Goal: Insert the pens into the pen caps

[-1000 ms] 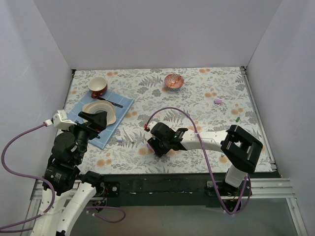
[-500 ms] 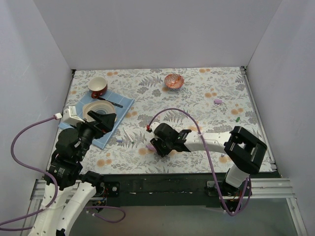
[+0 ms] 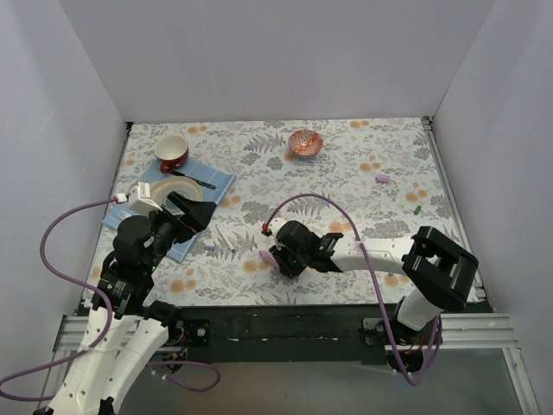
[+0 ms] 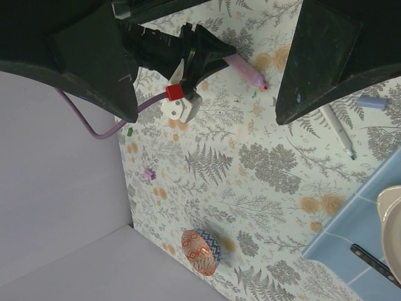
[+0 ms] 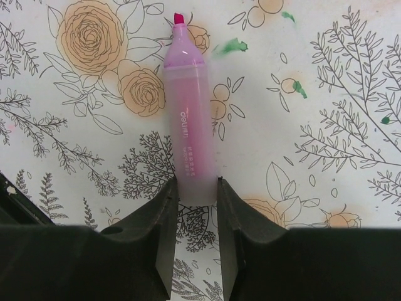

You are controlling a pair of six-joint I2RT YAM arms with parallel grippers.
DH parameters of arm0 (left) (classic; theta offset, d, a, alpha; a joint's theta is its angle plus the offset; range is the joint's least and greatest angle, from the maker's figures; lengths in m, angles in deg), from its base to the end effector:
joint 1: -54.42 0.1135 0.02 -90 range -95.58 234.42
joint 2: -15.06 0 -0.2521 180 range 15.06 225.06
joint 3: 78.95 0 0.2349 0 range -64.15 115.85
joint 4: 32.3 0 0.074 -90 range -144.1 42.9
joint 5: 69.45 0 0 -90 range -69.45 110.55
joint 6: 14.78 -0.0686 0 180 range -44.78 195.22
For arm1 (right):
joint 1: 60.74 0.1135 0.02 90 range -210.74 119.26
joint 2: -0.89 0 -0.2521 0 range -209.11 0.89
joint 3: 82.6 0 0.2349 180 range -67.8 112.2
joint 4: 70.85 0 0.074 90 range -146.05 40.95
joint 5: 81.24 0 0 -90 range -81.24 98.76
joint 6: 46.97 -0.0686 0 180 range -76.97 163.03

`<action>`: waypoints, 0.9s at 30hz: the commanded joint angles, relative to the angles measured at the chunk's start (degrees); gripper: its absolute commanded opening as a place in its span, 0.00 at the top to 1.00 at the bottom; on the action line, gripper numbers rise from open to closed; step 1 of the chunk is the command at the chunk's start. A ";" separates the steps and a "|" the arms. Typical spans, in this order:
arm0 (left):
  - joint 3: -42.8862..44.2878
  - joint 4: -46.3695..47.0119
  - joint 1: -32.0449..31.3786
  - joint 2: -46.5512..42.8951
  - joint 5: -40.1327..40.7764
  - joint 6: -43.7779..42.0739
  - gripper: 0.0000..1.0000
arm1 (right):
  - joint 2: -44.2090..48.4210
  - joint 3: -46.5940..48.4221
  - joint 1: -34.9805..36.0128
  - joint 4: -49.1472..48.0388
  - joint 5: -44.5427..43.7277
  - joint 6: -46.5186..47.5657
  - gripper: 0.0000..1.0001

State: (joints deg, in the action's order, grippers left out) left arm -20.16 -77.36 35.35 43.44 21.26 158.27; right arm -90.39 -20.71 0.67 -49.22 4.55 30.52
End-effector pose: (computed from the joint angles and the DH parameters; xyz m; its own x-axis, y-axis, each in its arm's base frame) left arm 0.1314 -0.0445 0.3162 -0.3420 -0.9320 -0.1202 -0.1991 0.1969 -0.9600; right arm 0.1575 0.2785 0.1396 -0.5481 -0.5542 -0.6265 -0.7528 0.6534 0.0805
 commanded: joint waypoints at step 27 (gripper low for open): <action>-33.00 43.61 -5.17 7.11 -17.07 18.21 0.25 | 13.33 -0.34 0.12 -6.91 -11.18 -14.64 0.99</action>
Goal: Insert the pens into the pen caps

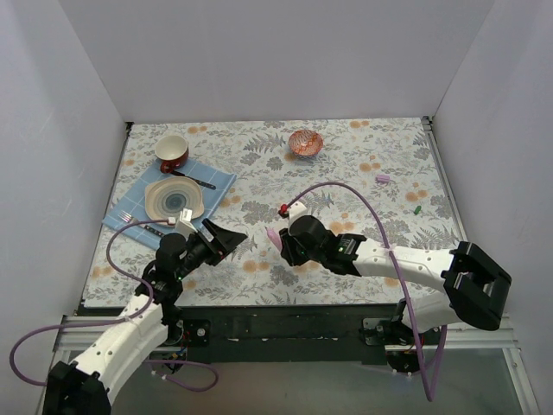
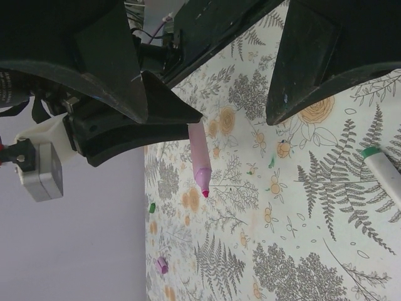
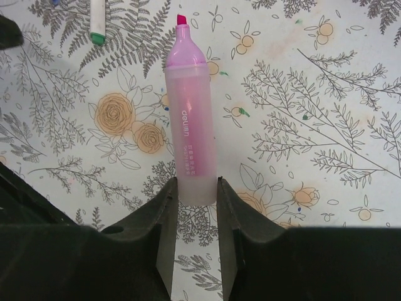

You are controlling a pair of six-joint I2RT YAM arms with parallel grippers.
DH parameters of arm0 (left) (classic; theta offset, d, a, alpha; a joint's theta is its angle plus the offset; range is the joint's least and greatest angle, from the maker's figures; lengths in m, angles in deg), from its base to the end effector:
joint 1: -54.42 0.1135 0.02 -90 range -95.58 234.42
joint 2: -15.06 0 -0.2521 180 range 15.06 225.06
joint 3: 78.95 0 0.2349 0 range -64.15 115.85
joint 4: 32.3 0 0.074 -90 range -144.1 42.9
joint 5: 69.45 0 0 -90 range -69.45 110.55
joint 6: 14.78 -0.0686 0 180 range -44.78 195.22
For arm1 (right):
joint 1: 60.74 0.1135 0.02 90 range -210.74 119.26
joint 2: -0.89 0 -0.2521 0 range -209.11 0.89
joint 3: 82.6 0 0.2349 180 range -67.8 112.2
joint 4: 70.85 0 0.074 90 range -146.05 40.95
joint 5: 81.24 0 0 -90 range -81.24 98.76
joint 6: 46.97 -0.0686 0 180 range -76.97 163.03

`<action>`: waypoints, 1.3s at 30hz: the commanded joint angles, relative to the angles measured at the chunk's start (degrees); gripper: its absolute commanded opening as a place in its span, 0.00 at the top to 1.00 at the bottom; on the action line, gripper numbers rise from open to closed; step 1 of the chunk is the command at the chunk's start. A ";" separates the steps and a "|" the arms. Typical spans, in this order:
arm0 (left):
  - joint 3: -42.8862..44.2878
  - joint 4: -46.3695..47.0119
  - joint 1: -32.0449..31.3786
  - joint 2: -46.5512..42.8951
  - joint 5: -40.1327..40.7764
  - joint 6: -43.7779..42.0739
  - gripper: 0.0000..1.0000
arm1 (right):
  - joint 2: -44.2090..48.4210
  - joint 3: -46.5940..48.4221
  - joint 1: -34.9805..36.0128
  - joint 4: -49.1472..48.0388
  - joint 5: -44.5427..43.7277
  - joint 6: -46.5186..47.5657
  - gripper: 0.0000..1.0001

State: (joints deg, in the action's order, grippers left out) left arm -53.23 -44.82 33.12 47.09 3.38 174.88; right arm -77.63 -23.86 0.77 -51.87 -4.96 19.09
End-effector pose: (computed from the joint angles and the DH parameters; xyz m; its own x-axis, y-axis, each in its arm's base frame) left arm 0.1527 -0.0813 0.1763 -0.5483 -0.7972 0.2528 -0.3984 -0.0168 -0.9171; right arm 0.1577 0.2564 0.1930 -0.5836 -0.2489 -0.7729 -0.5786 0.7954 0.1807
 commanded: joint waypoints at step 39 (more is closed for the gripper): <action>0.69 26.89 -13.50 12.62 -4.08 -11.58 1.00 | 14.61 -1.84 -3.50 -19.92 17.66 -6.11 0.38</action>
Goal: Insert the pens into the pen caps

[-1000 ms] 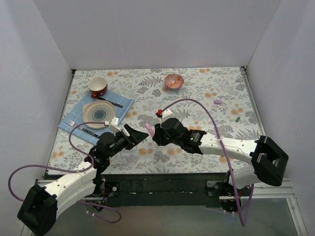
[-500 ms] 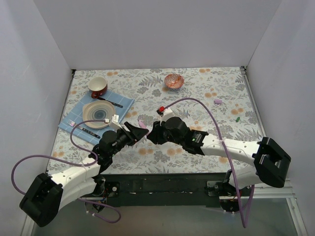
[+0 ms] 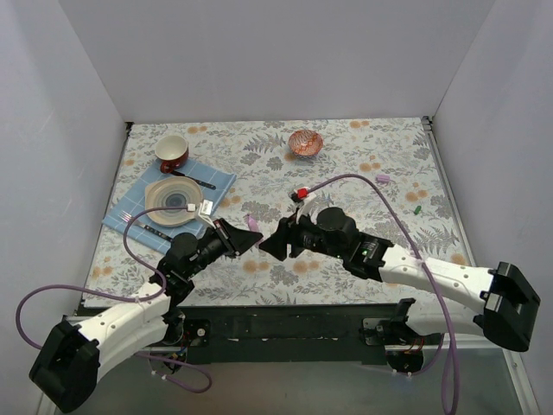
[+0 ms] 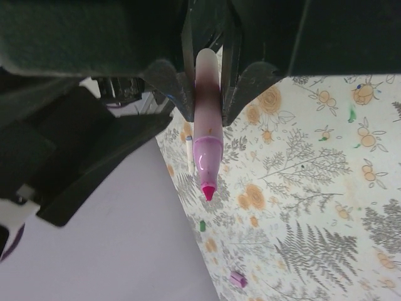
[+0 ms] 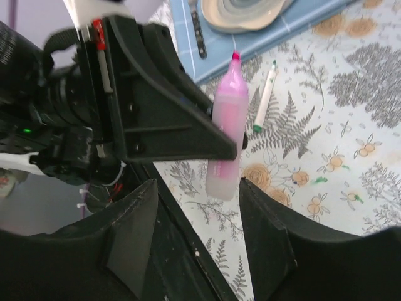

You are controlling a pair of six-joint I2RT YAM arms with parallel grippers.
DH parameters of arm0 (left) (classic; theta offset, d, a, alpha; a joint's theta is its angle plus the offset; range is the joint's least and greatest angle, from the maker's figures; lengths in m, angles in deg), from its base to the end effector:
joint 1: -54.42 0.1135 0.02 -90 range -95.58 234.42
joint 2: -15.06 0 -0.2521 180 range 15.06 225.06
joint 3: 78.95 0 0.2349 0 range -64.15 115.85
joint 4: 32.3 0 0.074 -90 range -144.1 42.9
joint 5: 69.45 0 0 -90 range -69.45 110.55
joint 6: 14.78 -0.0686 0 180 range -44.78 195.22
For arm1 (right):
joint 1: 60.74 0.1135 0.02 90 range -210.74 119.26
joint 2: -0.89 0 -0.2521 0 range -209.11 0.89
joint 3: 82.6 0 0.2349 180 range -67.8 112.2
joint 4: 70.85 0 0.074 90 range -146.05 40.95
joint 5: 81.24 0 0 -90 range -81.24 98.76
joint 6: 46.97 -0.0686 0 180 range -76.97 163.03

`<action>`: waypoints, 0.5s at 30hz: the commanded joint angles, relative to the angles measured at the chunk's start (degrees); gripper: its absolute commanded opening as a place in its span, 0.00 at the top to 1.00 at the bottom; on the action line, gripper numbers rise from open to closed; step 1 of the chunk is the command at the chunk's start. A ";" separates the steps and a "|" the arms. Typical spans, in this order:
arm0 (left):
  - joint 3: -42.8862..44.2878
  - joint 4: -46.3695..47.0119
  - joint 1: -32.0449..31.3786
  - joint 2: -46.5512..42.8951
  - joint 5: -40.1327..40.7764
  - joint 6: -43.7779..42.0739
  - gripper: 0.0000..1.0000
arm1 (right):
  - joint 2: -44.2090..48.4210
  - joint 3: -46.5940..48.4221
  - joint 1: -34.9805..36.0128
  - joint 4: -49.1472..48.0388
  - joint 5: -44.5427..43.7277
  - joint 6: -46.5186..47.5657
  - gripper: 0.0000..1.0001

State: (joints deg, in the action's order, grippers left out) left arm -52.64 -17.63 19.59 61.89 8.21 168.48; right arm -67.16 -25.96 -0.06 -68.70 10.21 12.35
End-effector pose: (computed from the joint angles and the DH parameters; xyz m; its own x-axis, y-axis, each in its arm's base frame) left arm 0.1622 -0.1307 0.2006 -0.7265 -0.6827 0.0783 -0.1252 0.0194 -0.9919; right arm 0.1428 0.2577 0.2674 -0.5496 0.0630 -0.8330 -0.7014 0.5069 0.5011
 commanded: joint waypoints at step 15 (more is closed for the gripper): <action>2.38 10.34 0.02 2.65 -29.76 -5.89 1.00 | 1.26 -0.45 -10.59 -15.73 25.52 -4.30 0.41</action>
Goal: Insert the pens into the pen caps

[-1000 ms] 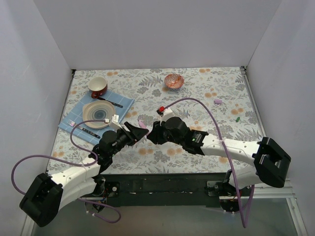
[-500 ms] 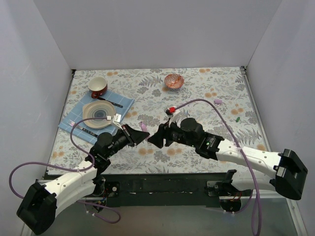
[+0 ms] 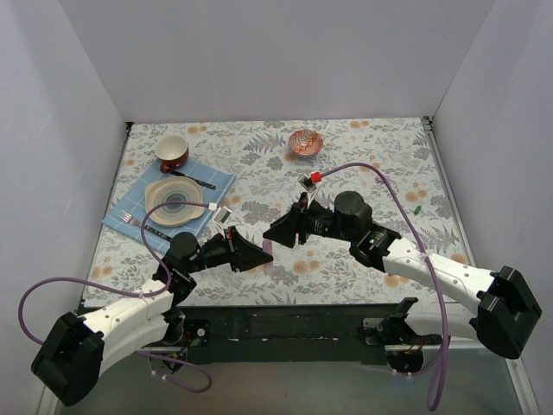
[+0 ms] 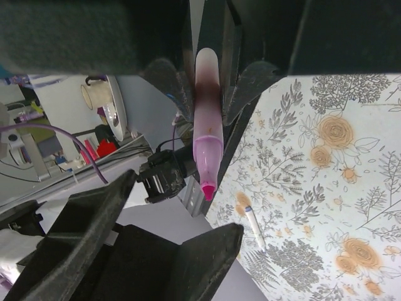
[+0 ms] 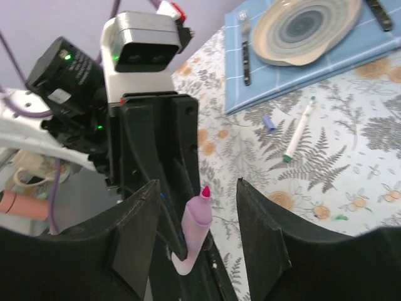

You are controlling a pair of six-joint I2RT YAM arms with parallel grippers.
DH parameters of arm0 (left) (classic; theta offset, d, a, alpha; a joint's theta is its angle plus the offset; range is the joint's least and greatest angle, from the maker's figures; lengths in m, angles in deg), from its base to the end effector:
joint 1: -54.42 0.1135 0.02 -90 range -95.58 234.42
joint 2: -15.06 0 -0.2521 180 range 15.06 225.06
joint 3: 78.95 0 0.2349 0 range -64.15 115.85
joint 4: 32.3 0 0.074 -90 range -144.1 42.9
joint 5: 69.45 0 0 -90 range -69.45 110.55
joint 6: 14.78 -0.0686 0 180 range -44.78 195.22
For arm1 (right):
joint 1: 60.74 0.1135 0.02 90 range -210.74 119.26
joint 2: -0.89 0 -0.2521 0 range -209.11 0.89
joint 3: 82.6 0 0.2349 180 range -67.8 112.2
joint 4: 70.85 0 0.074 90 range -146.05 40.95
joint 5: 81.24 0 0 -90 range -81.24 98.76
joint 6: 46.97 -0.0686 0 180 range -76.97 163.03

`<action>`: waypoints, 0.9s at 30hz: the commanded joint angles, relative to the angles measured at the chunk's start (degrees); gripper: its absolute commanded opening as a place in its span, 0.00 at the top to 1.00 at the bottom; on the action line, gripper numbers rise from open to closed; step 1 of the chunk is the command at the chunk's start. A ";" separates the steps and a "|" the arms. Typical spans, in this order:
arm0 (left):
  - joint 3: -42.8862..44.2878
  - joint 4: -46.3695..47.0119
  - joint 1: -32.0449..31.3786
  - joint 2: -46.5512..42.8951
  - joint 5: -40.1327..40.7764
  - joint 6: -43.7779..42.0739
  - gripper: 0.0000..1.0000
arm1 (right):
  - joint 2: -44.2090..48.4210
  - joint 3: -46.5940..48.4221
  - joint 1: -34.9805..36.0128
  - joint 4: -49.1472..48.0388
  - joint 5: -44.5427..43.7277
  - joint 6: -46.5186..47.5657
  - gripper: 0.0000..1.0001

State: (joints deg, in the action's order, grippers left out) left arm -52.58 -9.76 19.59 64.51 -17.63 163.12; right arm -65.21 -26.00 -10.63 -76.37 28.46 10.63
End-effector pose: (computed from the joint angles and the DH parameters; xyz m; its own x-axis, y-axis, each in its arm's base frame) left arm 0.1401 -0.1491 0.2118 -0.9560 -0.2918 -0.0308 0.0273 0.0161 -0.9995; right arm 0.1668 0.2356 0.2956 -0.5402 0.1403 -0.8298 -0.7682 0.3205 0.5543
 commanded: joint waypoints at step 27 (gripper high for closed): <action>3.02 12.13 -0.06 2.58 -6.74 4.65 0.57 | -1.57 -6.20 -0.01 -27.22 8.34 -14.53 0.99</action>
State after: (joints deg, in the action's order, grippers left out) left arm -49.34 -2.06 19.79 66.72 -23.05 167.03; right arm -66.98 -32.06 -10.88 -95.38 38.95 -1.33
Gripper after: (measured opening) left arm 0.419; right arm 0.102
